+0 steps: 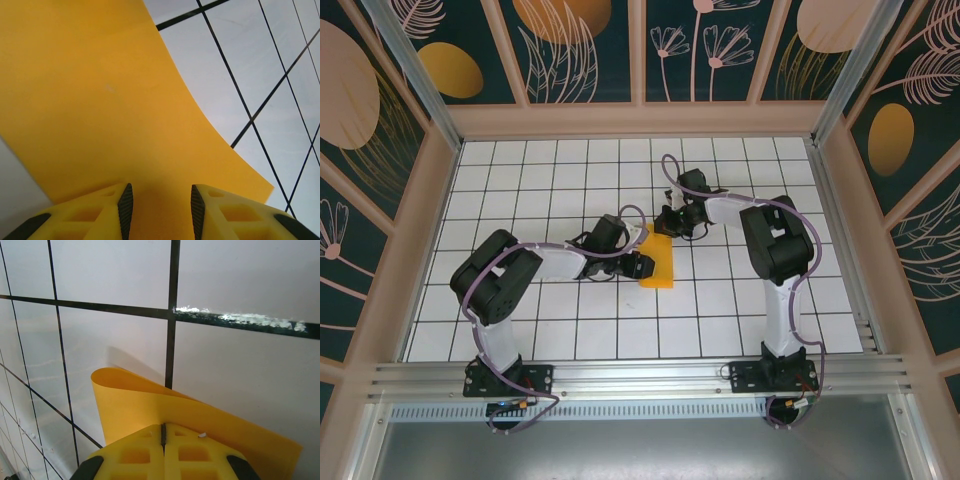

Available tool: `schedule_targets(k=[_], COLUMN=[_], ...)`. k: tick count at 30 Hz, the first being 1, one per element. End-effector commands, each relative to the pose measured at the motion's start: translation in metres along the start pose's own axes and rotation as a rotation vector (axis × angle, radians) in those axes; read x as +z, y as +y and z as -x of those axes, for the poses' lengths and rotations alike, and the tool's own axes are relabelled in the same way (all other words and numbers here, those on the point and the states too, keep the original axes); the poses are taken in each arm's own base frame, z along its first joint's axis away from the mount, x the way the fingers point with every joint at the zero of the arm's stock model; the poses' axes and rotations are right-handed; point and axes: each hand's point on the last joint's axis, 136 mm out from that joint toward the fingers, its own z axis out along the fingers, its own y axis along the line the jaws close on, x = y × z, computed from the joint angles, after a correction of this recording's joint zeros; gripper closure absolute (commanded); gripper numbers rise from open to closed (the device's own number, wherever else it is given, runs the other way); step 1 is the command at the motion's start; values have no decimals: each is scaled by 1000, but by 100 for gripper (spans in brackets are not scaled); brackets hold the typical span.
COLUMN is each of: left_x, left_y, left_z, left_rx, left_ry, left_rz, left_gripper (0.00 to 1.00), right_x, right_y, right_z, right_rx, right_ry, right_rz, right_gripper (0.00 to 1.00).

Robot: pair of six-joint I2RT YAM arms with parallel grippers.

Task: Fold a paper plane with a square sheet of paper (fold left side to right side)
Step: First fold the square sheet of paper in half at the center of the table.

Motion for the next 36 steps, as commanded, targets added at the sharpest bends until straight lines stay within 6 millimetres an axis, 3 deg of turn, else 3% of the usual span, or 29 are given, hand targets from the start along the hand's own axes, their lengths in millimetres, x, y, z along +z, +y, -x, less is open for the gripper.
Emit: schedule_targets(k=[1,28,32,36], left_x=[2,-3,-12,-33], left_y=[-3,-17,-26,-57], left_z=[-57,-101,-91,-58], left_rx=[-55,-60,-43,34], left_ry=[186,247,207,114], left_rz=[-25,-57,-75,-125], left_gripper=[61,61,60,59], right_x=[27,29,29,28], right_y=[-49,-50,-49,-48], right_z=[-33,-34,-35,-34], right_rx=[61,61,58,53], right_ry=[95,101,102,102], right_rz=[-166,-167,-165,-163], right_gripper=[100,100,100,100])
